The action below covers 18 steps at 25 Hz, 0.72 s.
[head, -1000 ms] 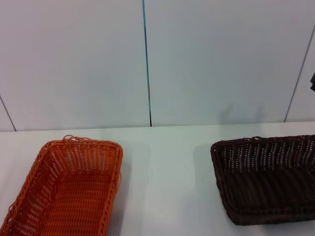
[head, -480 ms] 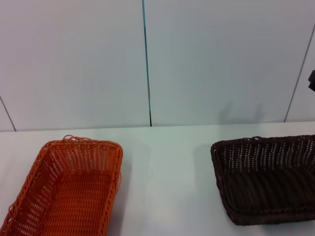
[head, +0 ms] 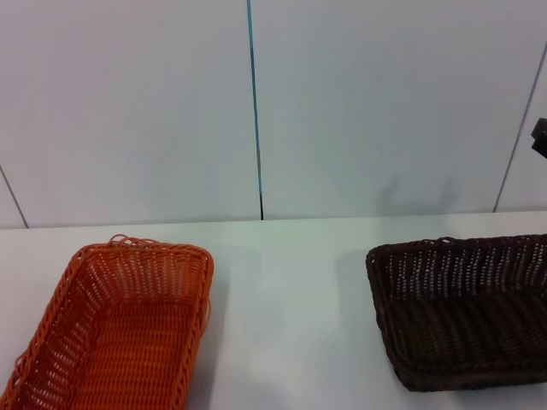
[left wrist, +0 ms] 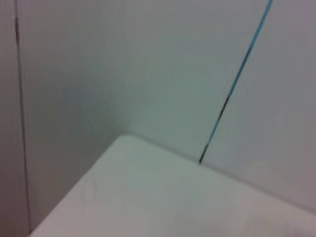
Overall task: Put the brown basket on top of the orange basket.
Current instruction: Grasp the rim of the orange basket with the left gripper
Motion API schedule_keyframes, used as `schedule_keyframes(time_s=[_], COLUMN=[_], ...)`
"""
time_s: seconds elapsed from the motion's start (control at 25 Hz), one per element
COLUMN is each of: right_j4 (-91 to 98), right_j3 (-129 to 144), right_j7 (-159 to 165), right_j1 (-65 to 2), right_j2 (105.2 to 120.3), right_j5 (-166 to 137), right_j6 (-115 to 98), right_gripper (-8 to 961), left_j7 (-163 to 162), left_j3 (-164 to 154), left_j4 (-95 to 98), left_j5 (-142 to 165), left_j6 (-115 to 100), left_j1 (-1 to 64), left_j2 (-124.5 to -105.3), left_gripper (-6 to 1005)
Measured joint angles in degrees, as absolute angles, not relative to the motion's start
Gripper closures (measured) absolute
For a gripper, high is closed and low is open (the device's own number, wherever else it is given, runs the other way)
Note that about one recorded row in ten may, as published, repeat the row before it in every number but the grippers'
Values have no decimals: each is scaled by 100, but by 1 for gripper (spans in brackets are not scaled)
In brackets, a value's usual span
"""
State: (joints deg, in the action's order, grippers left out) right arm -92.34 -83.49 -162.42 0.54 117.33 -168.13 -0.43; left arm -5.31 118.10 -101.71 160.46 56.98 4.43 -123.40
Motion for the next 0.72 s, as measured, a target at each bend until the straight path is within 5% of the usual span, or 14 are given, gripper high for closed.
schedule_keyframes(time_s=[0.44,0.72], right_j4=[-8723,-8051], right_j3=[-8410,-8505], right_j7=[-16249,-16251], right_j1=[-384,-815], right_j2=[11535,11365], right_j5=[-16813,-16814], right_j6=[-170,-577], right_gripper=[29,30], left_j7=[-1223,-1740], left_j3=[12673,12704], left_j4=[-9815,-9960], left_j5=[15313,15289], left_j6=[7685,8138], left_j1=[1130,926], left_j2=[-12357,-12379], left_gripper=[84,85])
